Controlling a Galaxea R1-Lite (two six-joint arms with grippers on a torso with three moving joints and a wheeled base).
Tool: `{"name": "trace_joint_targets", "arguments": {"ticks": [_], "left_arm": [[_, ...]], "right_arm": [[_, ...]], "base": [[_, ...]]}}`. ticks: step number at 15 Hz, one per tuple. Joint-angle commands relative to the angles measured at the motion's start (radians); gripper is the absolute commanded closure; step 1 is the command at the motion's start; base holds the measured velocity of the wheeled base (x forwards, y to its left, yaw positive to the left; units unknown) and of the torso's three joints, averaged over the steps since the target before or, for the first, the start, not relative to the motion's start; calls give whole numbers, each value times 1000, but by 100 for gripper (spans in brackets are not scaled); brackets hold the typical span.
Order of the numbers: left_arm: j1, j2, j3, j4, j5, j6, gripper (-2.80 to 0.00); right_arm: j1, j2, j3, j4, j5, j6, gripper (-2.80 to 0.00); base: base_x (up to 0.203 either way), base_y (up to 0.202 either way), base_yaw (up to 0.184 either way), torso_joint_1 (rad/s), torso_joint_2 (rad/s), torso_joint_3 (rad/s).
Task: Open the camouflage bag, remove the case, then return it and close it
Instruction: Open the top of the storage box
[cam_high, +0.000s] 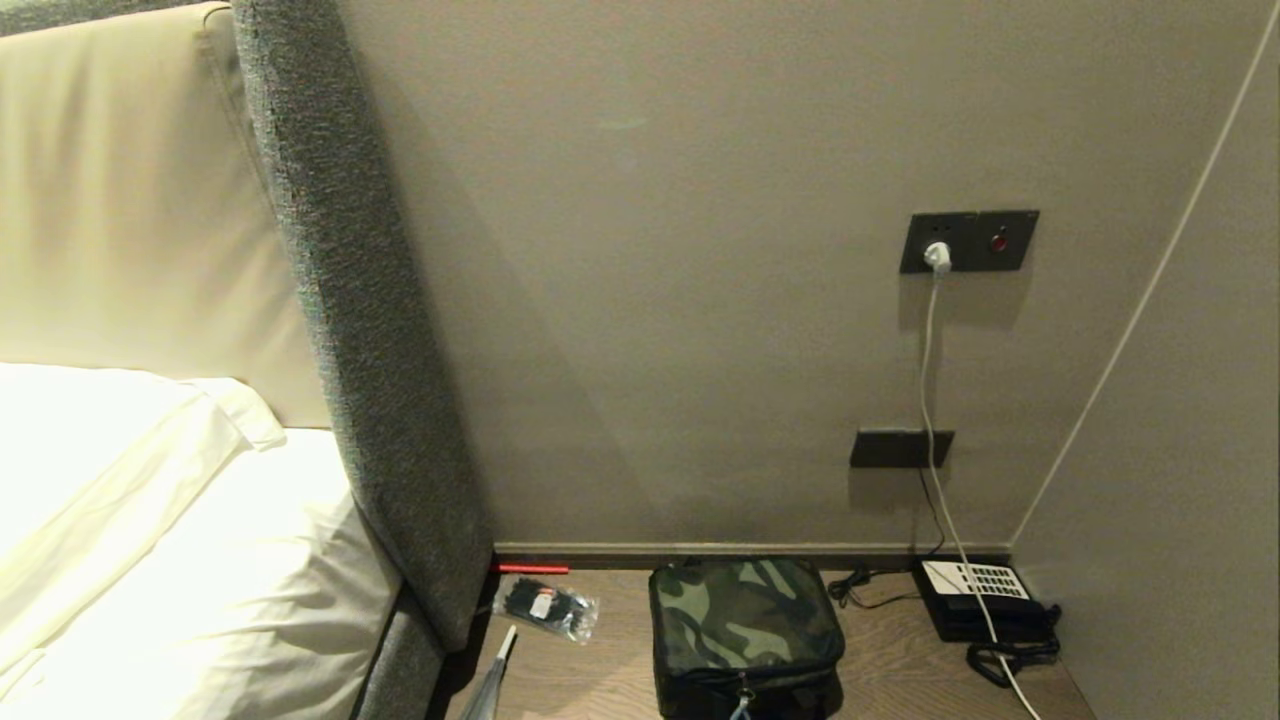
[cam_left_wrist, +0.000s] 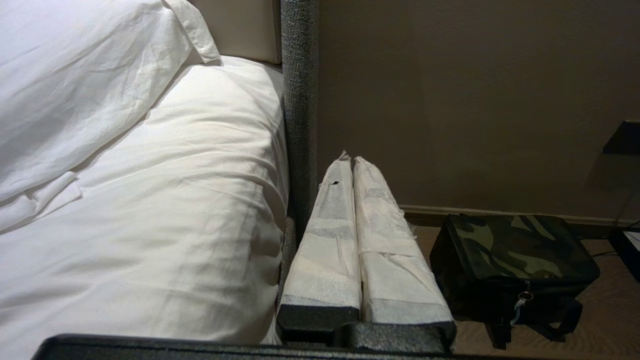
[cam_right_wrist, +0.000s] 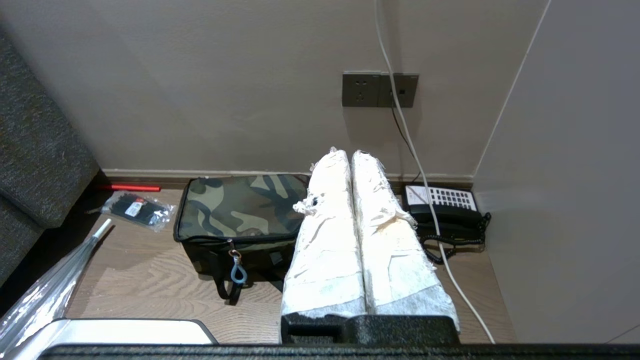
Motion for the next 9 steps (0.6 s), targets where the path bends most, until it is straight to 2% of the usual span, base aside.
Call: {"name": "trace_joint_targets", "arguments": {"ticks": [1, 5, 9], "left_arm": [[0, 0, 0, 0, 0, -1, 0], [0, 0, 0, 0, 0, -1, 0], [0, 0, 0, 0, 1, -3, 0]], "right_arm": [[0, 0, 1, 0, 0, 0, 0], [0, 0, 1, 0, 0, 0, 0], [0, 0, 1, 0, 0, 0, 0]], "base": [[0, 0, 0, 0, 0, 0], [0, 0, 0, 0, 0, 0], [0, 0, 0, 2, 4, -126]]}}
